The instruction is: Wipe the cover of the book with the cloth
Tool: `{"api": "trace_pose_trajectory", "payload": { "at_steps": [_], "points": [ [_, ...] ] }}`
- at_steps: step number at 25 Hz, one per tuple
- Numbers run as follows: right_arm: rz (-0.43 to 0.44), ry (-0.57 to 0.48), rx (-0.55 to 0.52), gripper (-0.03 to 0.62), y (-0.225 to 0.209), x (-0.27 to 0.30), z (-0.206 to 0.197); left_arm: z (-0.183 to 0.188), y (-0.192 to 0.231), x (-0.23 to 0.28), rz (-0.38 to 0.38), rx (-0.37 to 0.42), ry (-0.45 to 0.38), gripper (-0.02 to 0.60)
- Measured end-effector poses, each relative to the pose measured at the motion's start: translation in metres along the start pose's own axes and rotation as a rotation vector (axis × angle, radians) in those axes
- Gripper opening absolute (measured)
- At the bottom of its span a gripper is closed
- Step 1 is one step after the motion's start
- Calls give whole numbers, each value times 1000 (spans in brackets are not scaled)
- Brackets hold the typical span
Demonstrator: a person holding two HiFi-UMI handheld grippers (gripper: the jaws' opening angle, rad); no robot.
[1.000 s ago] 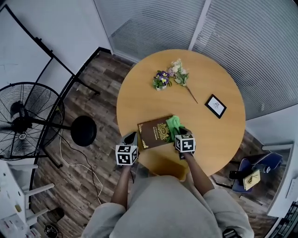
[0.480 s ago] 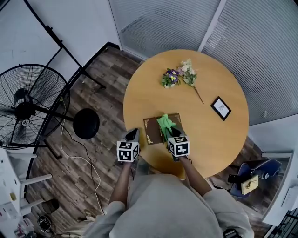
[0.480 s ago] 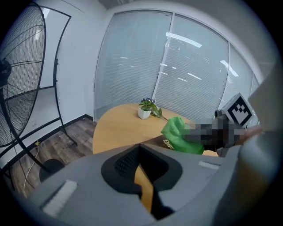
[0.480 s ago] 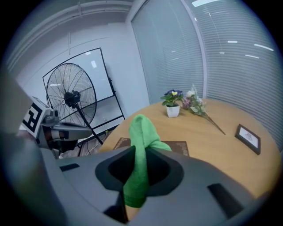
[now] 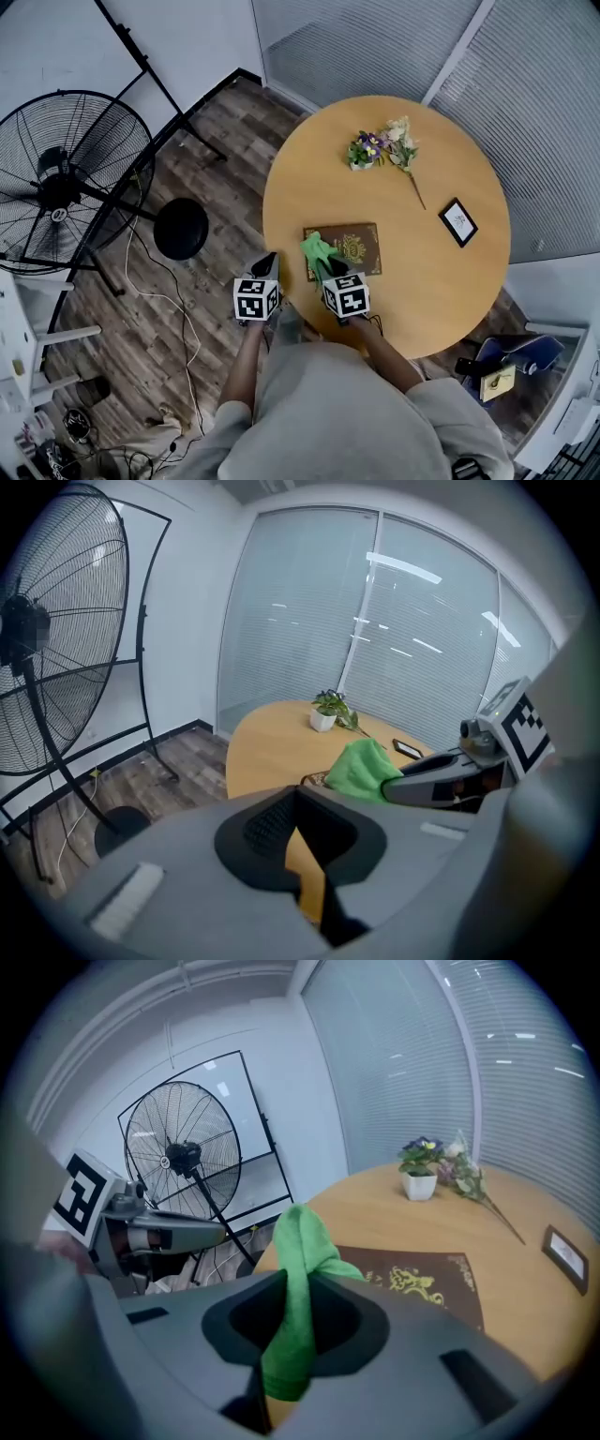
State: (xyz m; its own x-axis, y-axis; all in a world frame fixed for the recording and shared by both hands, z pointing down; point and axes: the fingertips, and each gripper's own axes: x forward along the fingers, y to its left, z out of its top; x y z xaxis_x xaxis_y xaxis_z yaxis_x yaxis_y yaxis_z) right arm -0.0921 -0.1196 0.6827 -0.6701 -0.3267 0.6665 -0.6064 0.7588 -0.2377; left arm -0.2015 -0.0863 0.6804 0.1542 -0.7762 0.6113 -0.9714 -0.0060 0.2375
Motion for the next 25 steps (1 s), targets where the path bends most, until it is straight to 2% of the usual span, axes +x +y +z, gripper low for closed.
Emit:
{"api": "trace_pose_trajectory", "payload": {
  "at_steps": [6,14,25],
  "points": [
    [38,45,-7,71,18,13,-16,-11,10,-8,25,-22,12,6],
    [50,97,25,71,19,25,-42,-21,16,-12,40,-32,31,6],
    [57,87,47,72,9,24,-48,-16,-6,8,-4,-2,50,6]
  ]
}}
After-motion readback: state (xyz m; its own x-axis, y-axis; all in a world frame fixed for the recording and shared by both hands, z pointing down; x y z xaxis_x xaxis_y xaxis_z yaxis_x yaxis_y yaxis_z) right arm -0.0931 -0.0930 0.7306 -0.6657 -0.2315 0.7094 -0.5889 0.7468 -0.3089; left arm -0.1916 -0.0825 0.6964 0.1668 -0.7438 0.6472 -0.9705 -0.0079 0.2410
